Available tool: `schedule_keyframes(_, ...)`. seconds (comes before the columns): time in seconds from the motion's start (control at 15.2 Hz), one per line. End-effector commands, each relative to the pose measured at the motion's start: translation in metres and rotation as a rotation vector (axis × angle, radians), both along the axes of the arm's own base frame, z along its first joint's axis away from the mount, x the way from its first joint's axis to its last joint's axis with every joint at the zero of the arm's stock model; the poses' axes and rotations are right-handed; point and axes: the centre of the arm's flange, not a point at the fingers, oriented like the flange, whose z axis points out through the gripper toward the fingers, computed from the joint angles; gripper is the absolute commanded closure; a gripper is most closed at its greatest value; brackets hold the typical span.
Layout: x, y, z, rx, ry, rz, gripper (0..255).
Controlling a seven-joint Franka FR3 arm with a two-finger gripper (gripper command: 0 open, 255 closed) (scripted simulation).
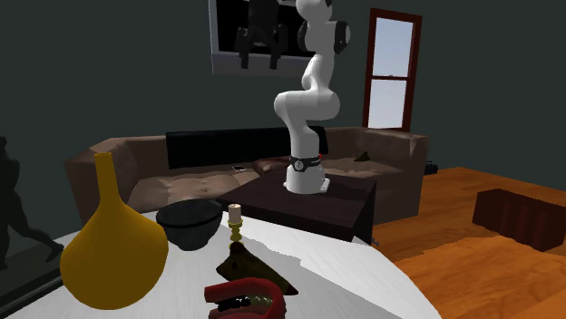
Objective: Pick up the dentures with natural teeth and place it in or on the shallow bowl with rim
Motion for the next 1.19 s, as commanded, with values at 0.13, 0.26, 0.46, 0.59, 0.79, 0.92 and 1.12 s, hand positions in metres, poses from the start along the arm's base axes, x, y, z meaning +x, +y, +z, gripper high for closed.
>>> schedule_keyframes(0.13,0.016,0.008,-0.019,0.006,0.002,0.006,0)
schedule_keyframes(0.26,0.033,0.016,-0.038,0.012,0.004,0.012,0)
schedule_keyframes(0.46,0.057,0.028,-0.066,0.021,0.006,0.021,0)
schedule_keyframes(0.59,0.073,0.036,-0.085,0.026,0.008,0.027,0)
schedule_keyframes(0.79,0.097,0.049,-0.113,0.035,0.011,0.036,0)
schedule_keyframes(0.92,0.112,0.058,-0.132,0.041,0.012,0.042,0)
schedule_keyframes(1.12,0.136,0.072,-0.16,0.05,0.015,0.051,0)
